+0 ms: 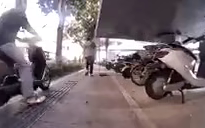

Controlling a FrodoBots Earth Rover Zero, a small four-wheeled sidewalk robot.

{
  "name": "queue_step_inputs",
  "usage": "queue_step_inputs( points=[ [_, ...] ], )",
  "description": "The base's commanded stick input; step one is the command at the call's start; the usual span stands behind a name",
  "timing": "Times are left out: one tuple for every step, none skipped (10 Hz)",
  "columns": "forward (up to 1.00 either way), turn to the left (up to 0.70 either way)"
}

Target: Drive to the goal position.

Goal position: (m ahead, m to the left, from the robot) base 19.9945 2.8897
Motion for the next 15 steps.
queue_step_inputs(
  points=[
    [0.45, 0.0],
    [0.45, 0.0],
    [0.45, 0.0],
    [0.45, 0.0],
    [0.45, 0.0],
    [0.45, 0.0],
    [0.45, 0.0],
    [0.45, 0.01],
    [0.45, 0.0],
    [0.45, 0.0],
    [0.45, 0.0],
    [0.45, 0.0],
    [0.45, 0.0],
    [0.45, 0.0],
    [0.45, 0.0]
  ],
)
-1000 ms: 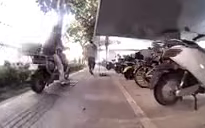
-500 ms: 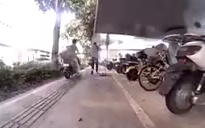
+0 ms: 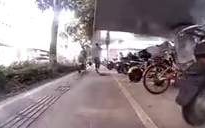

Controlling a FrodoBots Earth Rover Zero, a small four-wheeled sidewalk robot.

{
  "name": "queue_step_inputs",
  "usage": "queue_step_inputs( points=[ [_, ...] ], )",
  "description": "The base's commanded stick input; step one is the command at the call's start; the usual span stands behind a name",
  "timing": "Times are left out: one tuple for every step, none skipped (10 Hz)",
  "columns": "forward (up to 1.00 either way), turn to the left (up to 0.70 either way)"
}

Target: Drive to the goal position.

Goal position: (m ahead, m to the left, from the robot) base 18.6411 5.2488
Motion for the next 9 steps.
queue_step_inputs(
  points=[
    [0.45, 0.02],
    [0.45, 0.21],
    [0.45, 0.26],
    [0.45, 0.0],
    [0.45, 0.0],
    [0.45, 0.0],
    [0.45, 0.0],
    [0.45, 0.0],
    [0.45, 0.0]
  ],
)
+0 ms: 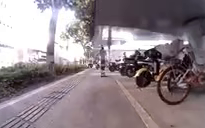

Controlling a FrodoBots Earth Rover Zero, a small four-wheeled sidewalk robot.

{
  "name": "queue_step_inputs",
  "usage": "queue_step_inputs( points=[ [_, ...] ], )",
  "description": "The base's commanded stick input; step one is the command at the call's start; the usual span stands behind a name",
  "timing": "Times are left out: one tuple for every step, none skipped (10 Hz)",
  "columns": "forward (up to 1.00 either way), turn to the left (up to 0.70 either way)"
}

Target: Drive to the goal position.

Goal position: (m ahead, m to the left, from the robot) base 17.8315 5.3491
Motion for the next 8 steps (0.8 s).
queue_step_inputs(
  points=[
    [0.45, 0.0],
    [0.45, 0.0],
    [0.45, 0.0],
    [0.45, 0.0],
    [0.45, 0.0],
    [0.45, 0.0],
    [0.45, 0.0],
    [0.45, 0.0]
  ],
)
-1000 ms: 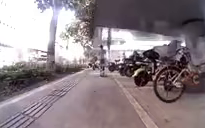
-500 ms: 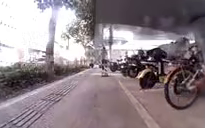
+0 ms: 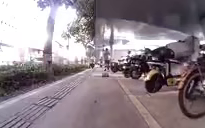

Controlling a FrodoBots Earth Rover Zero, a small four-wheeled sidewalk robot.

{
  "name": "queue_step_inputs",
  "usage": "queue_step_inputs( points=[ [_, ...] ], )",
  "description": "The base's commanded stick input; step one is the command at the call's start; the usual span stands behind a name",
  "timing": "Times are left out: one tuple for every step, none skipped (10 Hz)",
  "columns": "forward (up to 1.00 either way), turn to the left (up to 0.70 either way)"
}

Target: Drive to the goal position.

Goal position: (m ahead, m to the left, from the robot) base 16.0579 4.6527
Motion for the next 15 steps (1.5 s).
queue_step_inputs(
  points=[
    [0.45, 0.0],
    [0.45, 0.0],
    [0.45, 0.0],
    [0.45, 0.0],
    [0.45, 0.0],
    [0.45, 0.0],
    [0.45, 0.0],
    [0.45, 0.0],
    [0.45, 0.0],
    [0.45, 0.0],
    [0.45, 0.0],
    [0.45, 0.0],
    [0.45, 0.0],
    [0.45, 0.0],
    [0.45, 0.0]
  ],
)
